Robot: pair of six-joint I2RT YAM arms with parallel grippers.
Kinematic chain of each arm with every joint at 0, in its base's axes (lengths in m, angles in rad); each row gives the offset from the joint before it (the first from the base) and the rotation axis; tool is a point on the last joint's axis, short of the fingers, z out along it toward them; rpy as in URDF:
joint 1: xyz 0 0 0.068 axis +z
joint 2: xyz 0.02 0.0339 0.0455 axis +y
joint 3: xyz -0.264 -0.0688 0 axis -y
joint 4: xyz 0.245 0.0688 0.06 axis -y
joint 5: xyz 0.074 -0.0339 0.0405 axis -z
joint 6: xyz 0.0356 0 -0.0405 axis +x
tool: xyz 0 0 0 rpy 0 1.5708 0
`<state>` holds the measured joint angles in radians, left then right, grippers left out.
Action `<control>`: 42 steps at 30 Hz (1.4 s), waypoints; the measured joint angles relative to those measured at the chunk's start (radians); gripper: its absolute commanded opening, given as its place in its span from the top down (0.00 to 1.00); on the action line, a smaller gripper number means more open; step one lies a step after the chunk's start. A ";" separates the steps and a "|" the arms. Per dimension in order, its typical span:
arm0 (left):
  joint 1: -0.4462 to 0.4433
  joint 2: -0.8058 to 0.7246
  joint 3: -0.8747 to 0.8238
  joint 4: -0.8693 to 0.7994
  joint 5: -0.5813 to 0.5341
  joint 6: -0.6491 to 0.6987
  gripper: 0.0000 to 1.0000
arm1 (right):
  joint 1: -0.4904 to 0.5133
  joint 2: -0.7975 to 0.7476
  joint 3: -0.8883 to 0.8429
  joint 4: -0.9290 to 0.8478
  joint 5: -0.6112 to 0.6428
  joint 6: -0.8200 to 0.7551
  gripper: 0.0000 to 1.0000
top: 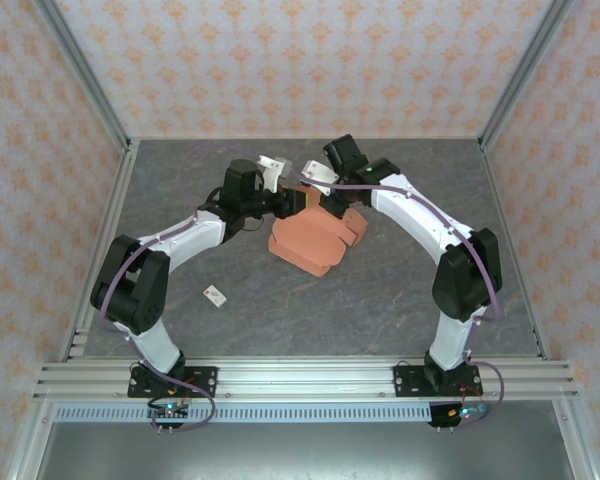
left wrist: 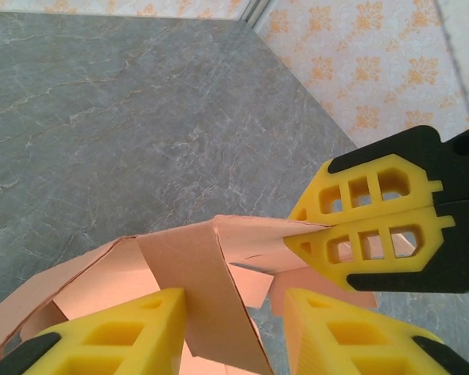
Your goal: Fold the paper box
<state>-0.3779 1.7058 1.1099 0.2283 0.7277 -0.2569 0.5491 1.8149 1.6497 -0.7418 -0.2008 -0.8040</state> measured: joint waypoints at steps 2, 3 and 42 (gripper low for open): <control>0.000 -0.015 -0.013 -0.006 -0.007 0.010 0.57 | 0.000 0.000 0.000 0.000 0.003 0.000 1.00; 0.001 -0.030 -0.023 -0.015 -0.014 0.018 0.56 | 0.000 0.000 0.000 0.000 0.007 -0.001 1.00; 0.090 -0.152 -0.222 -0.196 -0.251 0.135 0.40 | 0.068 0.009 -0.261 0.409 0.348 -0.371 1.00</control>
<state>-0.2878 1.5539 0.8883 0.0322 0.4770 -0.1215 0.6167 1.8236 1.3891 -0.3325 0.1474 -1.1751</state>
